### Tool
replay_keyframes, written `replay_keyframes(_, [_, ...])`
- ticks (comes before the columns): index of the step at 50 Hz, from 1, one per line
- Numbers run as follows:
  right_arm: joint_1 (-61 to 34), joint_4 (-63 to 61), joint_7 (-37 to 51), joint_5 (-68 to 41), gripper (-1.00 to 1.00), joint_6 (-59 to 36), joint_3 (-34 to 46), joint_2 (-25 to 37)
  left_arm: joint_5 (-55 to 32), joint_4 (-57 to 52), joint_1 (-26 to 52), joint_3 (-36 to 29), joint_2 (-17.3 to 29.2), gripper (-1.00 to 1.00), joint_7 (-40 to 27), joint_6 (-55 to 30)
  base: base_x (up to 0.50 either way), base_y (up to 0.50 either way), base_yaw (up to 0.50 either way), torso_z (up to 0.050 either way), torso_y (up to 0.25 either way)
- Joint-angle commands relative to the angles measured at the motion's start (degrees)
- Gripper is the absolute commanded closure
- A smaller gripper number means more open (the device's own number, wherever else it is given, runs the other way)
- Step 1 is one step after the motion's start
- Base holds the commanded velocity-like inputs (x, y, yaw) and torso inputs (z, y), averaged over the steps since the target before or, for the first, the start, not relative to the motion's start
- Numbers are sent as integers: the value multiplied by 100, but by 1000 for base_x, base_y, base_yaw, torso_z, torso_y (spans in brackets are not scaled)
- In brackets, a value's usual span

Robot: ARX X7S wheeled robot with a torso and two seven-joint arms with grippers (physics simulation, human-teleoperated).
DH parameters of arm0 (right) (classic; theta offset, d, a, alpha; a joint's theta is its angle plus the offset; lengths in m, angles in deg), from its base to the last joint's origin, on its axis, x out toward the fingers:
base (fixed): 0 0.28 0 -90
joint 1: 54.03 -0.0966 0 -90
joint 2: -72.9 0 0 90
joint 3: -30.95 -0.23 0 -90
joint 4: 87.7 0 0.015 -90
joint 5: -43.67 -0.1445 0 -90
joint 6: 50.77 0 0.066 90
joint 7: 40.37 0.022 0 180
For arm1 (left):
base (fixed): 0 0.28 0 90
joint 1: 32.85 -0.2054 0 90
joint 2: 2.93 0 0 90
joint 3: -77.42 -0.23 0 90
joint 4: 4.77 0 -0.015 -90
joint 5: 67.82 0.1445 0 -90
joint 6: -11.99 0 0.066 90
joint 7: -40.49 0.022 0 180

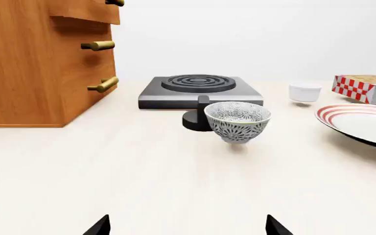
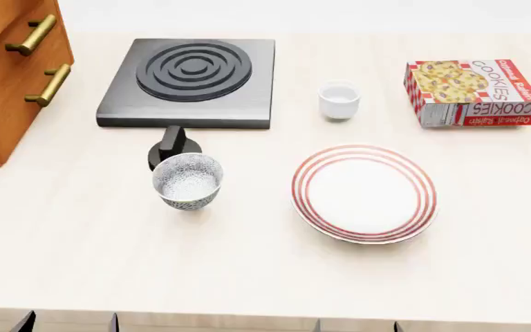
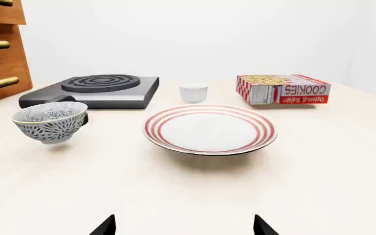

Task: Pick the akita bowl on the wooden cabinet and place it on the plate.

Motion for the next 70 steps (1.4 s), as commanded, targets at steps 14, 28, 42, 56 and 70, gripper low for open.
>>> replay_keyframes(14, [76, -204, 323, -169, -100, -7, 382, 311, -152, -251, -106, -332, 295, -100, -494, -47, 0, 0, 0, 0, 0])
replay_keyframes(28, [84, -226, 433, -265, -100, -20, 538, 437, -355, -253, -155, -474, 435, -100, -526, 193, 0, 0, 0, 23, 0])
replay_keyframes(42, [74, -211, 547, -342, -100, -15, 641, 519, -410, -195, -120, -579, 516, -100, -661, 163, 0, 0, 0, 50, 0])
replay_keyframes(56, [59, -210, 651, -427, -100, -17, 748, 611, -505, -191, -107, -682, 602, -100, -762, 177, 0, 0, 0, 50, 0])
replay_keyframes(70, [129, -288, 828, -445, -100, 159, 786, 674, -953, -391, -135, -577, 657, -100, -832, -184, 0, 0, 0, 42, 0])
